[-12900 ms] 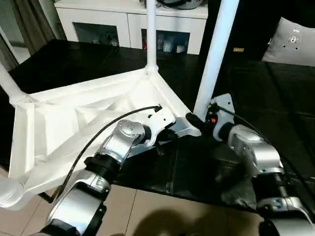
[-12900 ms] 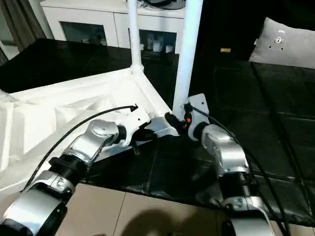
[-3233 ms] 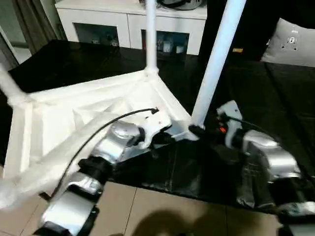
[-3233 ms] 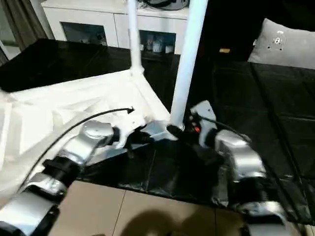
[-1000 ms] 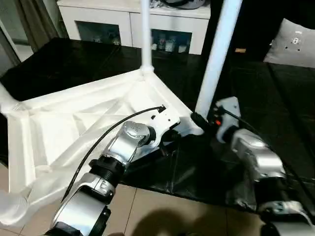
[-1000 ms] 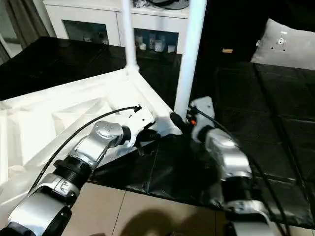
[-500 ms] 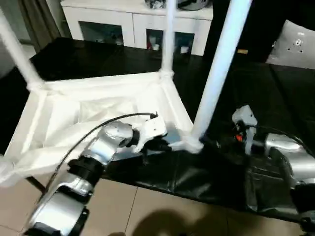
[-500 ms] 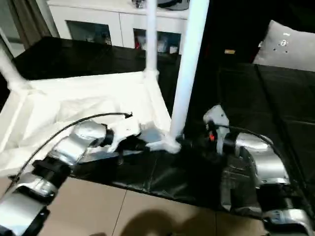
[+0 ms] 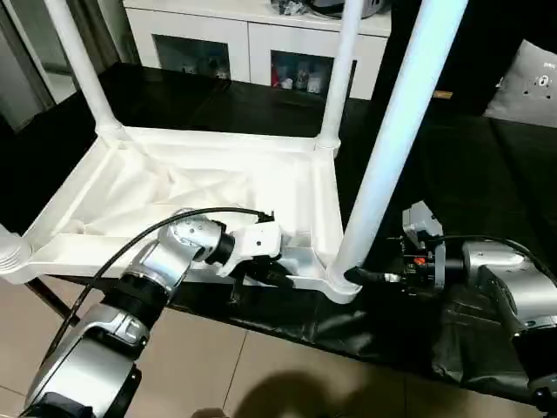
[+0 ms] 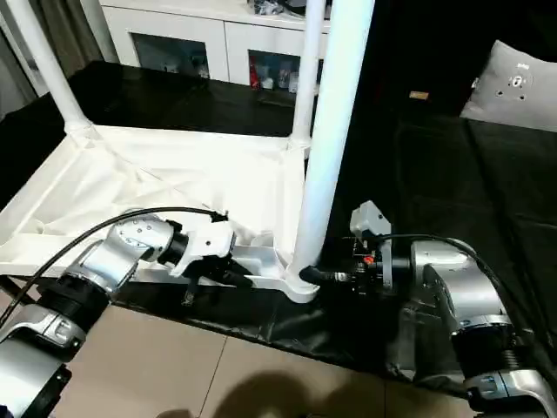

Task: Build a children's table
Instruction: Rotate leg to tighten

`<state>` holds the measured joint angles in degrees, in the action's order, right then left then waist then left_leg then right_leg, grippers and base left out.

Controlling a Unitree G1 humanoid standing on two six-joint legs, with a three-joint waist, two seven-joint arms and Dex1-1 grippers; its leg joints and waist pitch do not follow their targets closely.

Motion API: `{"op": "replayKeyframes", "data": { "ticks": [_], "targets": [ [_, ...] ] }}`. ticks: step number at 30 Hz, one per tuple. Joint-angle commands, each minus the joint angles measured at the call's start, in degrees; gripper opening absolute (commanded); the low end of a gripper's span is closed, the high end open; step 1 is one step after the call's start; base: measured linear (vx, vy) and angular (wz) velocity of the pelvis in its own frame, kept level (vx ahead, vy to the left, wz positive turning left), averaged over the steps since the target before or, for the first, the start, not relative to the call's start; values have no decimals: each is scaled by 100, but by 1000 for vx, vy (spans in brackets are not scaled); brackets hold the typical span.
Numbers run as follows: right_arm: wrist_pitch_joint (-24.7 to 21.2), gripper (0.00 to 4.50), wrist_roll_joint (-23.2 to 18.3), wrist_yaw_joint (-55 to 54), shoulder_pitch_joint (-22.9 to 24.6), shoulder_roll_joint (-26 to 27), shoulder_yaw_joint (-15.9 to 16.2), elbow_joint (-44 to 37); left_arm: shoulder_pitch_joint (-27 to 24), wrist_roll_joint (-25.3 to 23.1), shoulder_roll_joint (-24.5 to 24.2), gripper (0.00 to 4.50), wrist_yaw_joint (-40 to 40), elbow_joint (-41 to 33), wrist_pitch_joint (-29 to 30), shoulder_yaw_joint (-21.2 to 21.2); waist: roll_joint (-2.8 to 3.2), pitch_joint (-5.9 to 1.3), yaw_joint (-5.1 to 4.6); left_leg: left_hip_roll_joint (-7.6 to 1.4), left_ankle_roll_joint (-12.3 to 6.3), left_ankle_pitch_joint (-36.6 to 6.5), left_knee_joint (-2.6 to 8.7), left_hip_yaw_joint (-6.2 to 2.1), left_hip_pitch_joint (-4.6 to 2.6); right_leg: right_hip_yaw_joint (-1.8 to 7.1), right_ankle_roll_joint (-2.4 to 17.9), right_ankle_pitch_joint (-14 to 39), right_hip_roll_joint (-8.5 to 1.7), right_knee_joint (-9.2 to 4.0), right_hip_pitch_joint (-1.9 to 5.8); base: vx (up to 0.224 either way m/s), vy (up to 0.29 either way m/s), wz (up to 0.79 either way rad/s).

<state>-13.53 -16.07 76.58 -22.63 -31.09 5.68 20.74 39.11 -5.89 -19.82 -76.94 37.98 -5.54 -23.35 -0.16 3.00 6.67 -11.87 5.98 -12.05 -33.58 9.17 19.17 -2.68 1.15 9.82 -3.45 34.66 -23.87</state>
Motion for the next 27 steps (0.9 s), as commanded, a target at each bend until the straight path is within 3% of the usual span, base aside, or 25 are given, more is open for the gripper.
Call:
{"op": "replayKeyframes", "data": {
  "ticks": [1,6,10,12,17,20,21,22,26,27],
  "targets": [
    [-46,266,-92,92,-7,-19,-4,-63,-2,-175,-37,0,-263,121,-107,-306,-100,-361,-1,-81,-447,-636,344,72,86,203,1175,1251,-367,-390,386,0,0,0],
    [-184,221,-215,126,42,9,-39,-141,-7,-121,-16,0,-271,134,-66,-263,-101,-363,4,-76,-441,-597,344,71,85,202,1142,1287,-363,-392,393,0,0,0],
    [-579,200,-400,-267,116,169,-154,-403,-62,102,115,0,-224,26,272,-102,-108,-363,2,-75,-426,-540,342,74,92,202,1148,1205,-356,-382,396,0,0,0],
    [-983,195,-351,-936,130,407,-253,-585,-75,181,275,0,51,-49,623,33,-105,-345,0,-64,-366,-593,357,71,87,198,1066,1421,-355,-411,386,0,0,0],
    [-1204,193,111,-2272,-29,880,-334,-331,10,86,631,0,827,64,1109,155,-110,-304,-120,-12,-133,-908,390,38,70,177,607,2696,-362,-549,345,0,0,0],
    [-1529,191,351,-3779,-357,1427,-650,131,171,11,1112,0,1724,311,1540,293,-115,-301,-226,29,-62,-929,377,36,83,164,452,2970,-341,-589,324,0,0,0],
    [-1559,191,427,-4149,-443,1543,-723,242,225,9,1259,0,1988,371,1665,353,-58,-307,-229,29,-47,-939,385,18,78,156,455,2971,-350,-589,330,0,0,0],
    [-1565,191,453,-4290,-471,1590,-753,272,245,5,1320,0,2094,389,1718,381,-94,-319,-268,27,-66,-943,376,25,70,158,474,2859,-339,-599,326,0,0,0],
    [-1356,191,546,-5064,-715,1892,-997,545,402,-14,1789,0,2825,570,1968,597,-101,-353,-283,33,-217,-781,355,49,88,186,722,2169,-321,-545,355,0,0,0],
    [-1332,225,552,-5082,-729,1893,-1007,567,403,-15,1798,0,2826,575,1963,595,-97,-353,-280,31,-240,-741,356,52,90,192,758,2061,-321,-537,352,0,0,0]
  ]
}}
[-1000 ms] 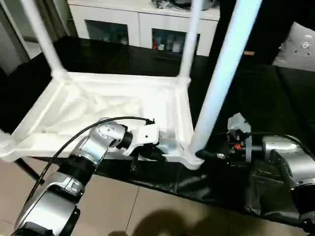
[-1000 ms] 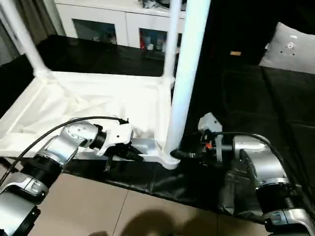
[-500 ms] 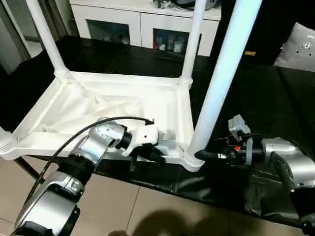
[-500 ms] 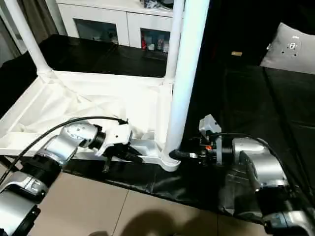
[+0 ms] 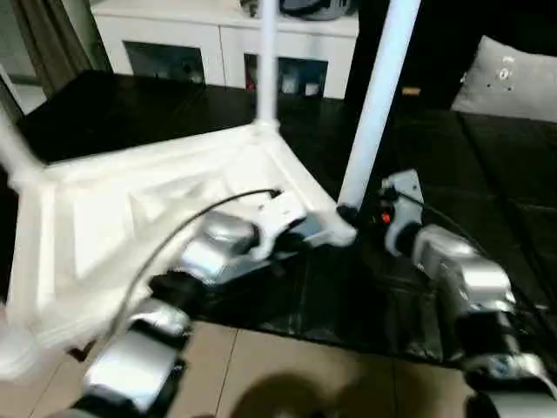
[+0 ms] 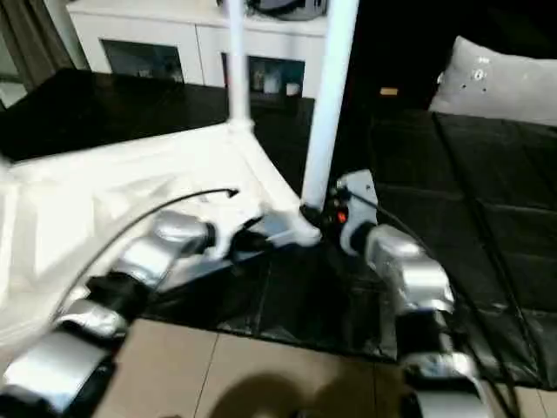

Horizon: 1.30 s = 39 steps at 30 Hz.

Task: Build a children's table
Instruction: Rotate leg to tighten

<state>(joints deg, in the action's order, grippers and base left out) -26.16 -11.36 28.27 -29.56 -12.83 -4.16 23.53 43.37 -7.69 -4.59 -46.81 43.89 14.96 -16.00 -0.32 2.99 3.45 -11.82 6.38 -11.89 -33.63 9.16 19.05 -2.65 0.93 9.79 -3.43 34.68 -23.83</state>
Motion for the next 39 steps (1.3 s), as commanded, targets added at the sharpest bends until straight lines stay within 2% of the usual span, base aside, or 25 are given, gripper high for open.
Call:
{"op": "replayKeyframes", "data": {
  "ticks": [1,2,4,5,6,9,11,12,13,15,16,17,18,19,20,23,28,29,30,32,34,36,37,38,39],
  "targets": [
    [-14,245,96,-295,-68,67,-45,343,-19,163,297,0,-185,-3,-99,-142,-77,-358,52,14,-313,-694,363,48,112,193,857,1844,-331,-512,364,0,0,0],
    [128,259,83,-303,-114,78,-102,410,-14,118,308,0,-188,19,-159,-178,-54,-366,56,10,-338,-649,361,45,119,193,936,1622,-331,-484,377,0,0,0],
    [142,269,70,-270,-106,87,-119,378,-12,92,298,0,-173,30,-181,-188,-61,-375,54,5,-372,-572,351,60,110,203,1088,1319,-327,-465,383,0,0,0],
    [144,287,47,-176,-55,71,-107,272,-12,75,266,0,-157,42,-208,-183,-51,-379,99,-9,-404,-549,343,70,89,211,1161,1164,-328,-452,370,0,0,0],
    [134,287,23,-127,19,40,-93,163,-16,41,213,0,-157,50,-266,-186,-68,-382,108,-7,-415,-495,345,62,115,211,1180,1066,-330,-425,402,0,0,0],
    [173,314,-44,1,247,-77,-77,-116,-23,-90,8,0,-221,117,-525,-263,-42,-381,179,-14,-460,-431,348,60,104,215,1173,803,-336,-408,411,0,0,0],
    [190,339,-86,69,372,-151,-83,-257,-26,-128,-83,0,-237,147,-583,-281,-46,-367,195,-12,-439,-540,363,62,104,215,1119,978,-347,-430,422,0,0,0],
    [195,339,-120,159,482,-221,-85,-389,-32,-151,-153,0,-264,165,-670,-291,-21,-363,194,-9,-411,-575,372,53,106,210,1100,1082,-350,-437,423,0,0,0],
    [156,348,-246,395,753,-398,-123,-719,-60,-203,-312,0,-371,192,-969,-333,-17,-347,204,0,-395,-692,373,58,96,208,982,1358,-347,-489,415,0,0,0],
    [117,367,-318,520,896,-484,-167,-906,-74,-212,-382,0,-433,200,-1112,-347,-35,-346,216,-13,-398,-757,390,43,101,213,849,1547,-351,-502,427,0,0,0],
    [-5,377,-457,847,1204,-719,-207,-1312,-99,-156,-474,0,-549,196,-1378,-315,-45,-341,211,-12,-407,-788,393,48,99,210,798,1634,-341,-518,407,0,0,0],
    [-34,386,-491,995,1340,-836,-199,-1480,-107,-116,-491,0,-547,183,-1438,-272,-56,-341,228,-20,-426,-783,395,38,109,211,737,1646,-339,-515,436,0,0,0],
    [-47,386,-507,1083,1421,-909,-190,-1577,-111,-91,-498,0,-535,175,-1464,-243,-46,-345,222,-30,-428,-777,398,37,105,211,761,1632,-347,-504,417,0,0,0],
    [-48,396,-530,1139,1474,-953,-193,-1647,-115,-59,-502,27,-561,165,-1469,-224,-54,-349,201,-21,-410,-762,397,33,127,194,768,1660,-345,-501,429,0,0,0],
    [-84,408,-659,1371,1673,-1119,-226,-1934,-161,66,-539,43,-739,71,-1406,-174,-32,-346,195,-21,-400,-796,391,41,115,193,760,1741,-346,-522,410,0,0,0],
    [-107,429,-912,1775,1986,-1396,-274,-2434,-311,246,-595,61,-984,-169,-1311,-119,-61,-350,214,-37,-480,-740,378,44,117,212,823,1621,-353,-507,409,0,0,0],
    [-235,450,-1222,2085,2186,-1594,-273,-2905,-475,316,-686,97,-1035,-436,-1322,-106,-48,-363,210,-64,-548,-640,375,39,124,202,1012,1262,-358,-462,412,0,0,0],
    [-367,450,-1345,2221,2232,-1635,-213,-3159,-594,344,-782,110,-1031,-727,-1159,-63,-44,-355,208,-57,-551,-647,370,48,125,200,1014,1275,-352,-470,395,0,0,0],
    [-434,450,-1391,2263,2244,-1640,-177,-3284,-669,354,-846,110,-1036,-915,-1052,-38,-43,-364,212,-79,-523,-627,379,33,125,203,1044,1204,-363,-438,420,0,0,0],
    [-441,450,-1408,2341,2184,-1609,-23,-3399,-867,345,-1079,136,-1154,-1404,-701,-38,-28,-363,186,-82,-515,-561,380,33,141,202,1061,1079,-358,-424,403,0,0,0],
    [-464,450,-1420,2345,2021,-1511,178,-3434,-1142,375,-1420,141,-1314,-2063,-337,19,-15,-358,176,-96,-440,-614,398,19,130,200,1060,1204,-380,-413,400,0,0,0],
    [-473,450,-1423,2335,1936,-1471,279,-3421,-1258,435,-1551,154,-1354,-2357,-152,88,10,-332,158,-86,-380,-736,395,49,93,200,1025,1444,-347,-458,338,0,0,0],
    [-475,450,-1423,2333,1908,-1459,313,-3415,-1296,458,-1592,179,-1365,-2453,-88,112,12,-326,158,-88,-333,-785,408,44,99,203,999,1576,-349,-462,350,0,0,0],
    [-433,450,-1370,2372,1742,-1377,495,-3309,-1480,514,-1824,179,-1461,-2878,133,201,-16,-331,194,-96,-305,-792,410,39,82,208,981,1639,-362,-451,340,0,0,0],
    [-392,450,-1325,2396,1646,-1322,587,-3226,-1575,528,-1948,186,-1513,-3085,235,242,-5,-340,190,-102,-282,-766,415,31,86,209,1007,1582,-369,-431,344,0,0,0]
  ]
}}
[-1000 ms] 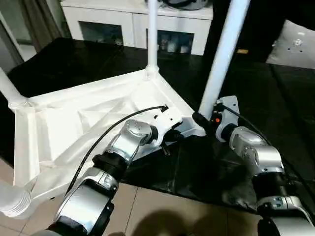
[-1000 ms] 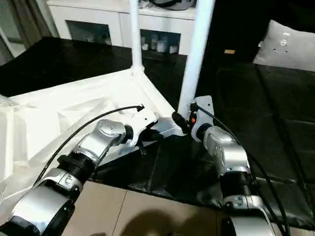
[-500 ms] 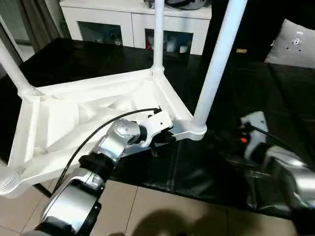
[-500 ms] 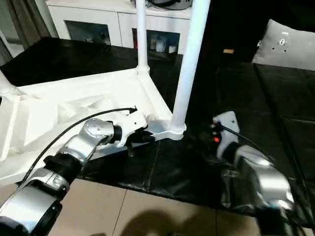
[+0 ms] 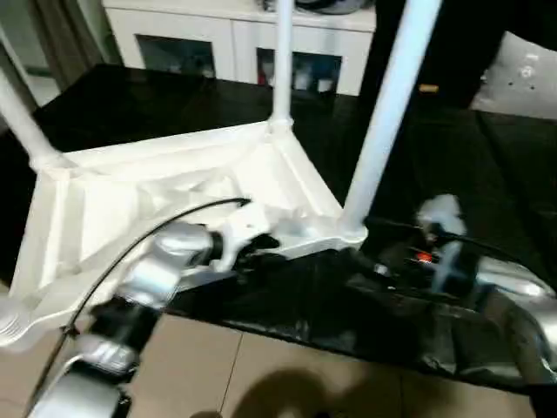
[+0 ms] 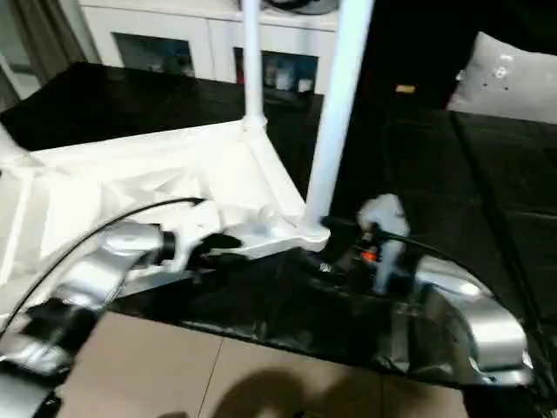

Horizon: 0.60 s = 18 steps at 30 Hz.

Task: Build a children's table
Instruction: Rotate table base

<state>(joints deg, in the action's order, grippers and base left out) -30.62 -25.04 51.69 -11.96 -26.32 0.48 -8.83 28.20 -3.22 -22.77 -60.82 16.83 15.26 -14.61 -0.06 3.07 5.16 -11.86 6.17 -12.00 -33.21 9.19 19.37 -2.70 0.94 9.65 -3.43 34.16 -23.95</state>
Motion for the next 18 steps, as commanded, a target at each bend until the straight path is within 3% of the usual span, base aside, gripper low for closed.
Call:
{"op": "replayKeyframes", "data": {
  "ticks": [1,2,4,5,7,9,12,13,14,18],
  "targets": [
    [92,450,100,92,-226,95,235,89,-195,132,-285,192,-178,-665,361,152,-54,-334,16,-92,-264,-735,383,27,78,211,985,1596,-361,-373,350,0,0,0],
    [123,450,174,112,-354,169,341,199,-321,182,-431,205,-235,-924,513,199,-80,-327,-8,-88,-249,-734,387,35,86,211,980,1580,-352,-377,350,0,0,0],
    [152,450,300,66,-526,264,463,391,-467,226,-597,225,-275,-1222,699,240,-43,-330,-13,-91,-214,-725,386,35,64,214,1027,1502,-355,-355,330,0,0,0],
    [229,450,412,2,-647,339,537,554,-541,260,-679,226,-302,-1374,824,258,-76,-333,-19,-86,-193,-684,380,43,67,216,1044,1428,-350,-342,338,0,0,0],
    [284,450,479,-44,-726,383,589,659,-599,290,-739,238,-315,-1512,948,266,-38,-339,0,-79,-175,-620,375,48,50,222,1072,1323,-343,-329,328,0,0,0],
    [474,450,808,-254,-1064,534,792,1176,-724,334,-893,265,-384,-1779,1224,299,-70,-343,13,-70,-169,-518,379,44,72,218,1103,1163,-344,-295,347,0,0,0],
    [654,450,1098,-517,-1475,732,980,1823,-857,303,-1062,273,-363,-1960,1418,282,-28,-354,10,-63,-109,-500,360,52,49,221,1155,1056,-353,-278,340,0,0,0],
    [667,450,1132,-586,-1563,793,1001,1951,-881,255,-1097,273,-329,-1945,1403,261,-32,-347,-15,-42,-106,-515,365,53,64,217,1157,1036,-331,-288,343,0,0,0],
    [686,450,1148,-633,-1596,829,997,2006,-887,233,-1108,303,-310,-1937,1401,252,-39,-348,-21,-39,-102,-532,361,56,61,219,1155,1034,-332,-287,348,0,0,0],
    [889,450,1287,-1283,-1875,1268,849,2554,-905,51,-1174,312,-129,-1849,1387,168,-26,-351,-21,-40,-49,-539,365,51,56,226,1119,988,-326,-276,358,0,0,0]
  ]
}}
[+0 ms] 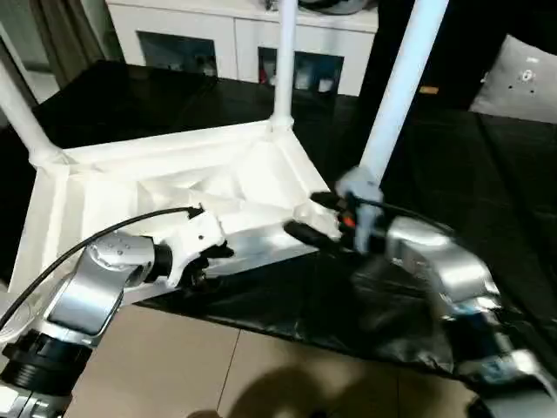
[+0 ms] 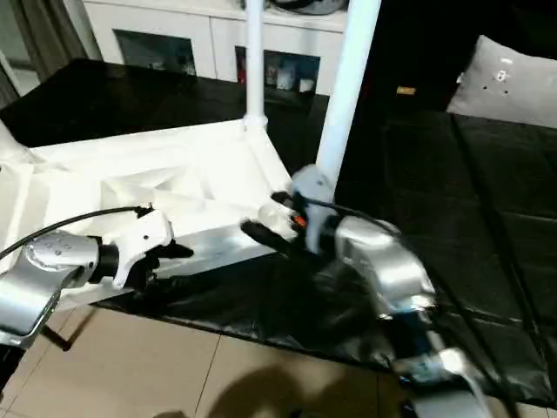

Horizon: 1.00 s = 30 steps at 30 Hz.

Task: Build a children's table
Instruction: Rotate table base

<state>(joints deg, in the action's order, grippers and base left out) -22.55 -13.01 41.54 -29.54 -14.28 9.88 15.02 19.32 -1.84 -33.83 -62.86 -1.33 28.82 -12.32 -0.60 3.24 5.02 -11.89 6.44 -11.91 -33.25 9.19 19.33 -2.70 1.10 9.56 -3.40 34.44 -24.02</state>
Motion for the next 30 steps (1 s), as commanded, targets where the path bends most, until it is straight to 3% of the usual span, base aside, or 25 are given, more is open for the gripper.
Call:
{"op": "replayKeyframes", "data": {
  "ticks": [1,5,7,11,15,16,19,22,27,30],
  "targets": [
    [95,450,64,-417,-149,169,-161,260,-14,-107,-60,312,114,-28,26,-73,39,-372,-9,-42,-60,-573,369,53,47,227,1115,971,-331,-301,353,0,0,0],
    [129,450,-140,-1166,-275,633,-639,730,-62,-233,-41,312,338,4,-57,-157,57,-367,-6,-39,29,-754,386,47,29,232,1075,1195,-333,-316,341,0,0,0],
    [130,450,-146,-1183,-277,641,-652,739,-64,-236,-41,312,342,6,-59,-160,58,-366,5,-42,47,-767,389,47,26,229,1044,1155,-322,-310,345,0,0,0],
    [278,450,-362,-1623,-391,866,-1107,1119,-110,-332,5,312,509,89,-123,-250,89,-379,12,-33,83,-755,381,45,36,234,1068,984,-325,-288,352,0,0,0],
    [472,450,-513,-2023,-589,896,-1524,1547,-69,-515,52,312,719,310,-270,-342,73,-370,-6,-18,98,-869,374,51,32,235,1047,1177,-324,-317,345,0,0,0],
    [581,450,-554,-2232,-708,859,-1737,1784,-39,-606,72,312,842,445,-353,-386,64,-369,-7,-15,97,-894,374,50,37,234,1015,1267,-325,-319,347,0,0,0],
    [690,450,-628,-2428,-807,801,-1974,1980,-38,-671,91,312,981,545,-426,-418,65,-361,3,-17,108,-1032,376,47,19,229,945,1557,-331,-345,332,0,0,0],
    [908,450,-827,-2586,-1031,538,-2409,2420,-2,-760,139,312,1164,670,-579,-444,46,-371,-4,-19,71,-1007,368,55,11,226,950,1519,-321,-339,324,0,0,0],
    [1214,450,-824,-2669,-1244,197,-2656,2868,71,-818,222,312,1313,829,-770,-486,40,-383,56,-13,18,-894,344,71,22,220,986,1421,-321,-330,322,0,0,0],
    [1348,450,-737,-2581,-1301,-48,-2679,2986,172,-856,361,312,1504,1044,-1033,-513,31,-405,118,-7,-21,-801,319,92,4,224,1096,1070,-299,-293,311,0,0,0]
  ]
}}
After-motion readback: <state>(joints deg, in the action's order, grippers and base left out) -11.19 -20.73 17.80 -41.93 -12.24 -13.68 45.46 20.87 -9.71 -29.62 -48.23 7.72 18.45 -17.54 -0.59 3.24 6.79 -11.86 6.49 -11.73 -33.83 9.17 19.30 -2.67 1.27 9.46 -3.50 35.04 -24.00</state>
